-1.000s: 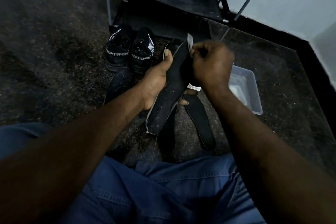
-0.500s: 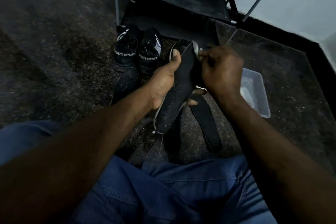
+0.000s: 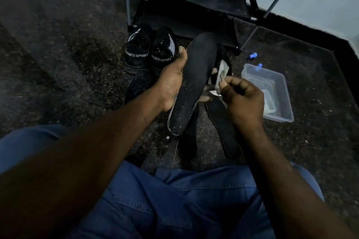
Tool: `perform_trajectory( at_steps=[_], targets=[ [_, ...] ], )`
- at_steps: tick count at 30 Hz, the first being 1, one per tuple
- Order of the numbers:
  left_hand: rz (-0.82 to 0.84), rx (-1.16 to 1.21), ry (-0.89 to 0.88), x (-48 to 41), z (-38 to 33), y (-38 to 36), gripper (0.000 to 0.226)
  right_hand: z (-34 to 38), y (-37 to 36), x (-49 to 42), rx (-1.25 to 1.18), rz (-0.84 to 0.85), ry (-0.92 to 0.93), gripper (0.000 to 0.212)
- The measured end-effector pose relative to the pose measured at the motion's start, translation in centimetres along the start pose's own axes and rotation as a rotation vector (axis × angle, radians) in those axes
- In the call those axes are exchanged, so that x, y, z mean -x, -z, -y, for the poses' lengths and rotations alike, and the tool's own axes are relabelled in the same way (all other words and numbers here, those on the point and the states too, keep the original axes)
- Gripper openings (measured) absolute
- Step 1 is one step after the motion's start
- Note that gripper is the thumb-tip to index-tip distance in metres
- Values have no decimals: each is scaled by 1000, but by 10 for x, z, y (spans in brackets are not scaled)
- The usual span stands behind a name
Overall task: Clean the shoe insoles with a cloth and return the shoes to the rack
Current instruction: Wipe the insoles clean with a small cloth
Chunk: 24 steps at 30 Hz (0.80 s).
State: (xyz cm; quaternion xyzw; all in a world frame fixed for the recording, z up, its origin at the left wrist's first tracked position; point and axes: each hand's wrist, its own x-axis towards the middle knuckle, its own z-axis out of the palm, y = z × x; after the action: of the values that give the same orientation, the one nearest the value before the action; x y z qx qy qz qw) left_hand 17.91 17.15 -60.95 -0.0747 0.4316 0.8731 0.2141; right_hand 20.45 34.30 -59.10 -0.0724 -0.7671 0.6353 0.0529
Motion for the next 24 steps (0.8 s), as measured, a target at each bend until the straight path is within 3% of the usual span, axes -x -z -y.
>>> perform_trajectory(
  at_steps=[9,16,20,24],
  targets=[
    [26,80,-82,-6,0,7,90,-17,-19,35,-237,274,-294,15],
    [132,65,-31,-6,4,4,92,-13,-28,27,-377,108,-307,10],
    [143,-18,8,-3,10,-3,99,-9,-29,22,-305,42,-235,15],
    [55,-3,-51,-3,7,0,90,-16,-27,25,-78,-59,-106,5]
  ],
)
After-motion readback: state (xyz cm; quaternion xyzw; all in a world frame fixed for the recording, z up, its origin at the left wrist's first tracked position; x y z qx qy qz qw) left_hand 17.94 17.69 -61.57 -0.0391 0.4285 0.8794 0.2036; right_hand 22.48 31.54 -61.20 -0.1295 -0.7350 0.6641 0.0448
